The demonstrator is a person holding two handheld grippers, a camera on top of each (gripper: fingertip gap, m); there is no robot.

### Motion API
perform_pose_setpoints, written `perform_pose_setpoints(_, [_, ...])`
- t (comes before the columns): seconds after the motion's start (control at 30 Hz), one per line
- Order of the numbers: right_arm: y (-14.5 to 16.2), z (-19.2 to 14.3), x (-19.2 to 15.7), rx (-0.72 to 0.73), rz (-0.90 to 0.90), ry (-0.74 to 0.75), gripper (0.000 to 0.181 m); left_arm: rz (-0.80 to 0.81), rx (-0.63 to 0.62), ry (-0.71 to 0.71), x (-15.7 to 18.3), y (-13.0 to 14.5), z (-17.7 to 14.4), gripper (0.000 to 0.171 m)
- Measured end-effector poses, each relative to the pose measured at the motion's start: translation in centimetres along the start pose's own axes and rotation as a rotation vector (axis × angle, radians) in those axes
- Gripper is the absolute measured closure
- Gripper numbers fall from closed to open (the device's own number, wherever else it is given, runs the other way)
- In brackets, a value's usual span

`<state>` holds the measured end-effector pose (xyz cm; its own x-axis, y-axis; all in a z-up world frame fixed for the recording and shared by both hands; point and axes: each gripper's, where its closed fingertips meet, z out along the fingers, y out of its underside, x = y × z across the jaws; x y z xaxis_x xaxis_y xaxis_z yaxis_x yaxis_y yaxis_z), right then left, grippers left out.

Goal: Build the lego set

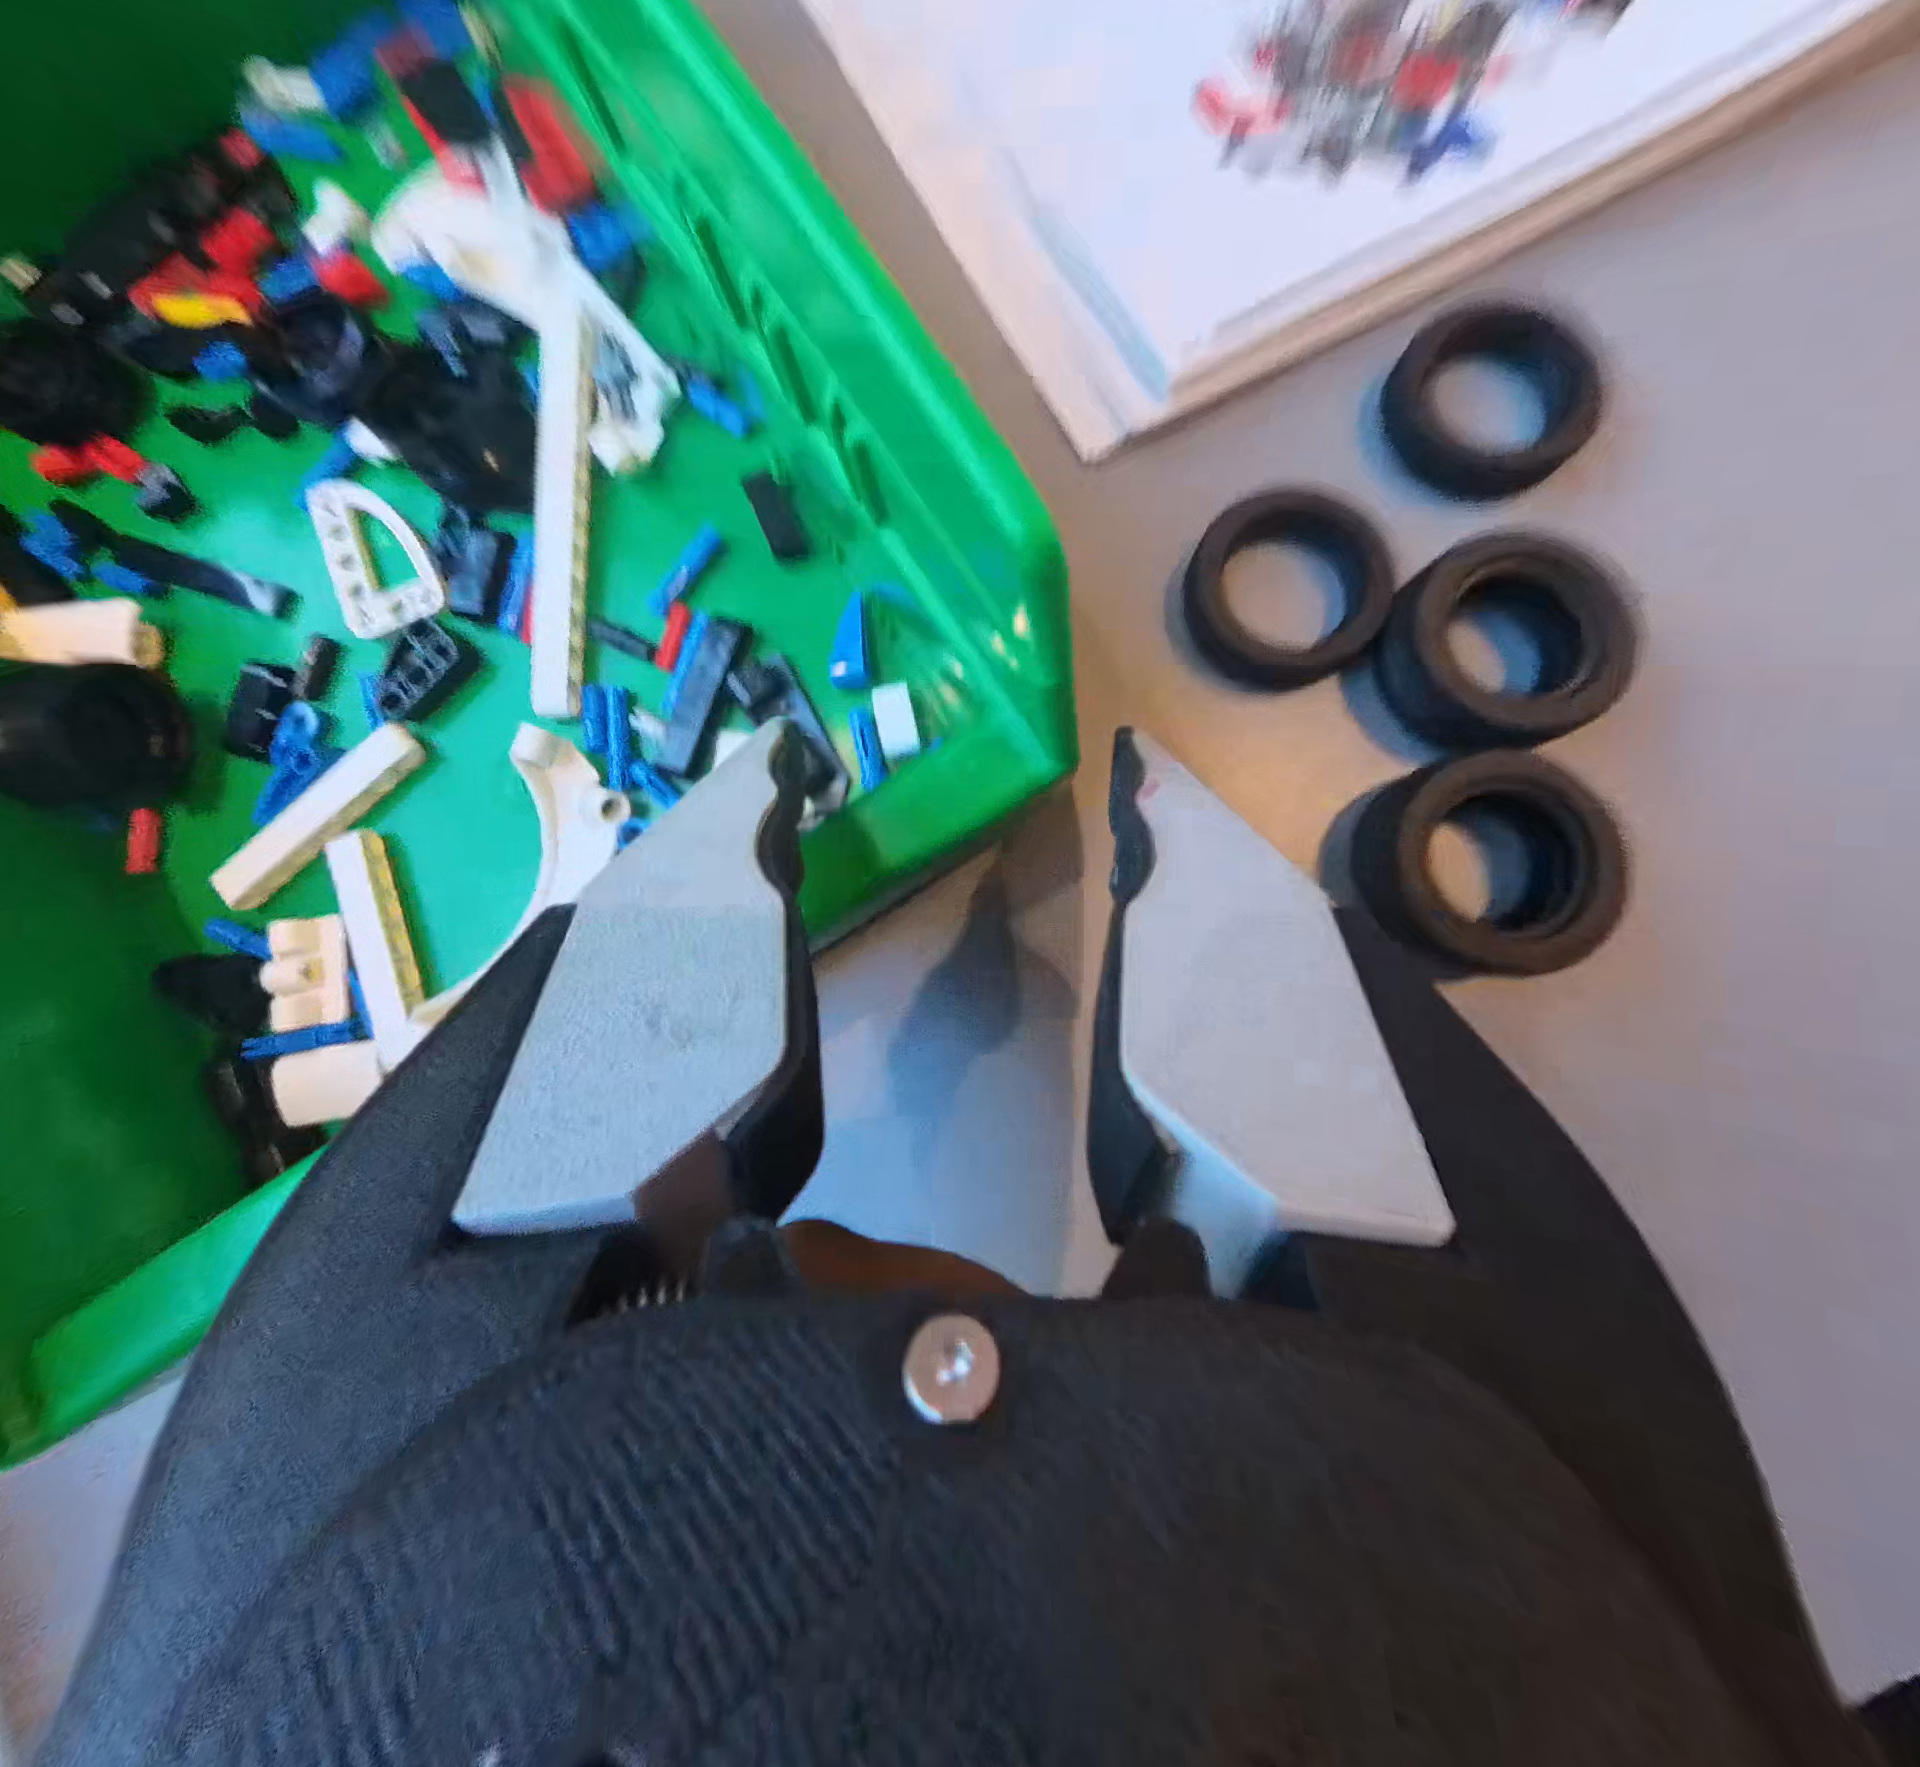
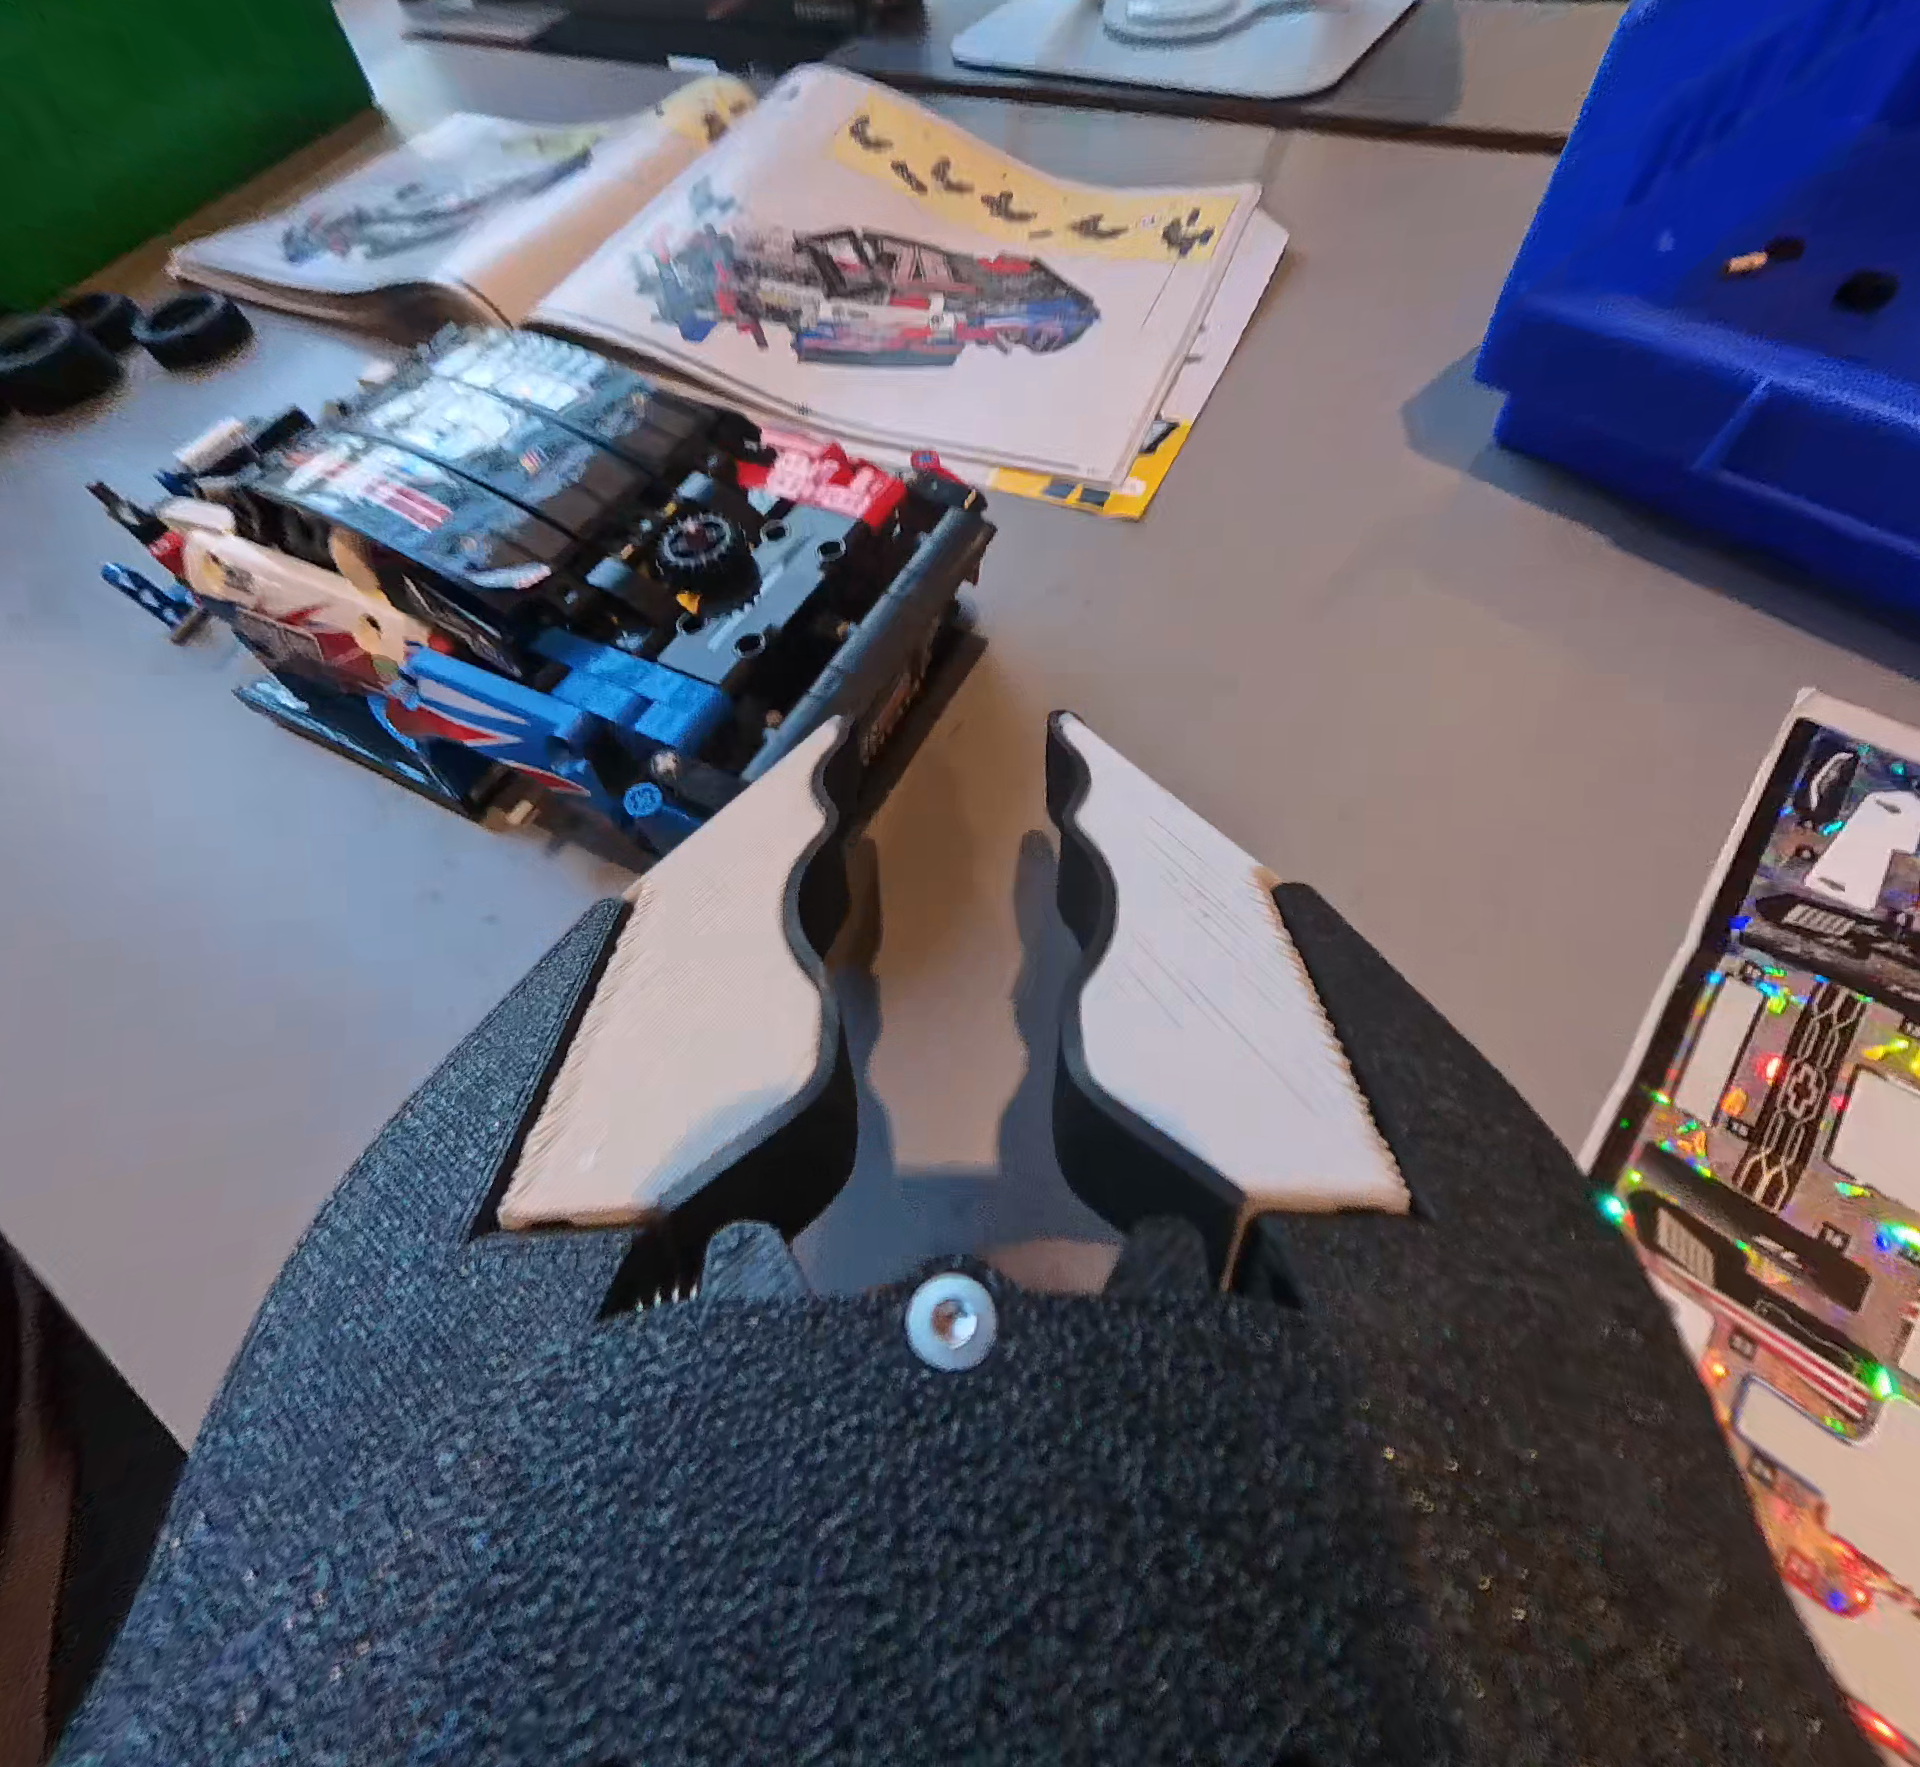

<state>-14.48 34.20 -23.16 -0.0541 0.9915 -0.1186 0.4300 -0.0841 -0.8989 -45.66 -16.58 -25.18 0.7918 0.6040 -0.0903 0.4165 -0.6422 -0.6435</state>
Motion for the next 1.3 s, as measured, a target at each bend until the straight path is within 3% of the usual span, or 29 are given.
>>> perform_pose_setpoints(0.1, [0.9,0.2,0.3,-0.037,-0.014,0.024,0.148,0.11,-0.06,-0.052,-0.5,0.9,0.3,0.122])
perform_pose_setpoints(0.37, [-0.5,-0.2,3.4,0.046,-0.031,0.125,0.155,0.119,-0.141,-0.056,1.4,2.7,-1.3,0.125])
perform_pose_setpoints(0.53, [-2.0,-0.9,3.3,0.163,0.035,0.011,0.16,0.141,-0.153,-0.131,3.8,4.7,-2.9,0.12])
perform_pose_setpoints(0.67, [-3.1,-1.4,4.1,0.245,0.08,-0.014,0.163,0.041,-0.049,-0.053,6.4,4.9,-3.8,0.103])
perform_pose_setpoints(0.7, [-3.3,-1.4,4.3,0.254,0.087,-0.007,0.163,-0.002,0.006,-0.008,7.2,4.2,-4.3,0.11])
perform_pose_setpoints(0.77, [-3.6,-1.1,4.8,0.266,0.092,0.014,0.163,-0.055,0.148,0.081,8.6,2.2,-5.6,0.108])
perform_pose_setpoints(0.87, [-4.0,-0.5,5.5,0.276,0.094,0.06,0.163,-0.093,0.258,0.159,9.0,0.3,-7.0,0.1])
perform_pose_setpoints(1.1, [-4.2,0.8,5.2,0.244,0.022,0.133,0.162,-0.198,0.419,0.176,6.2,-0.5,-8.5,0.106])
perform_pose_setpoints(1.3, [-3.7,1.5,5.0,0.192,0.001,0.131,0.16,-0.231,0.4,0.043,2.4,1.9,-9.7,0.117])
